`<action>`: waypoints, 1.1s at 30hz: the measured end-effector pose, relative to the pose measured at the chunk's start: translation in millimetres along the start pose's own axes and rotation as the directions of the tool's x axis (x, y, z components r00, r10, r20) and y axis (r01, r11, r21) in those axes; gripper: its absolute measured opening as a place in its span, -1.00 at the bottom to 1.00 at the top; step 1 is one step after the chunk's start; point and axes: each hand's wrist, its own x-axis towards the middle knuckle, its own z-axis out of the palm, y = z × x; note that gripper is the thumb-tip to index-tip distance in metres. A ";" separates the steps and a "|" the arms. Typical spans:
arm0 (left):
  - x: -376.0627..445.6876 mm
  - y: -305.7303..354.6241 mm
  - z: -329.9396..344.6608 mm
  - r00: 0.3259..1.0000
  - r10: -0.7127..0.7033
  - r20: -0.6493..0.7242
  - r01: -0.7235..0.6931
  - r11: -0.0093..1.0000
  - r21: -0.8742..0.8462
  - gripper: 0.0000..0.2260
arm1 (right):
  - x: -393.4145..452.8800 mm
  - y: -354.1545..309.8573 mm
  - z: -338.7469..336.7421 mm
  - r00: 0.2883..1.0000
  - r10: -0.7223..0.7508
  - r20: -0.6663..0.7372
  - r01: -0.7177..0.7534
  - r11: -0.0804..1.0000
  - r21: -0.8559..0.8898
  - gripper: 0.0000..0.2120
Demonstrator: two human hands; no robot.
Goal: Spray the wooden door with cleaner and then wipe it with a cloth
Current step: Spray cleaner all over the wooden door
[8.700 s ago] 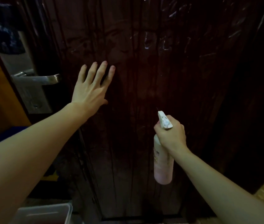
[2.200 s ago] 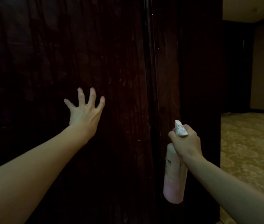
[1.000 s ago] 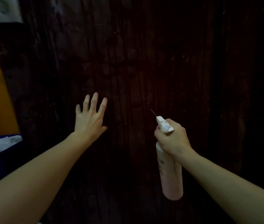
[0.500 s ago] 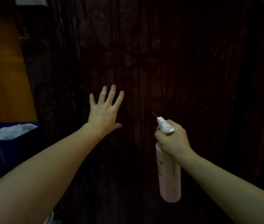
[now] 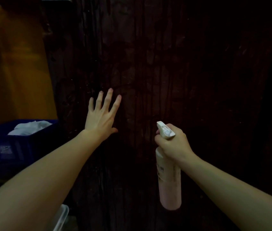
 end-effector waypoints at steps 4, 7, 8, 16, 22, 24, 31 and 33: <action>2.0 0.4 5.3 1.000 -0.002 -0.009 0.002 1.000 -0.015 0.16 | -0.8 -4.7 12.5 0.999 -0.033 0.029 0.034 0.999 -0.028 -0.91; 3.9 0.8 7.7 1.000 -0.001 -0.008 0.001 1.000 -0.014 0.16 | -1.4 -5.3 18.4 0.997 -0.064 0.039 0.065 0.997 -0.039 -0.89; 4.1 0.7 7.8 1.000 0.002 -0.008 -0.002 1.000 -0.014 0.16 | -1.5 -5.2 20.6 0.997 -0.069 0.048 0.071 0.997 -0.044 -0.89; 1.5 2.0 7.7 1.000 0.002 -0.004 -0.002 1.000 -0.021 0.14 | -7.9 2.3 46.9 0.994 -0.051 0.098 0.054 0.998 -0.034 -0.93; 0.4 2.7 8.0 1.000 -0.002 -0.008 0.002 1.000 -0.020 0.12 | -11.2 9.7 52.9 0.998 -0.028 0.056 0.033 0.996 -0.083 -0.94; -2.1 3.9 9.6 1.000 -0.002 -0.014 0.001 1.000 -0.024 0.10 | -12.5 14.7 50.1 0.999 -0.025 0.039 0.027 0.998 -0.062 -0.94; -8.4 12.6 11.8 1.000 -0.018 -0.006 0.018 0.999 -0.029 -0.03 | -18.0 34.6 40.2 1.000 0.026 -0.010 -0.025 0.999 0.037 -0.91; -10.7 16.0 12.6 1.000 -0.017 -0.006 0.017 0.999 -0.029 -0.08 | -19.7 39.2 39.0 0.999 0.037 -0.032 -0.037 0.999 0.024 -0.92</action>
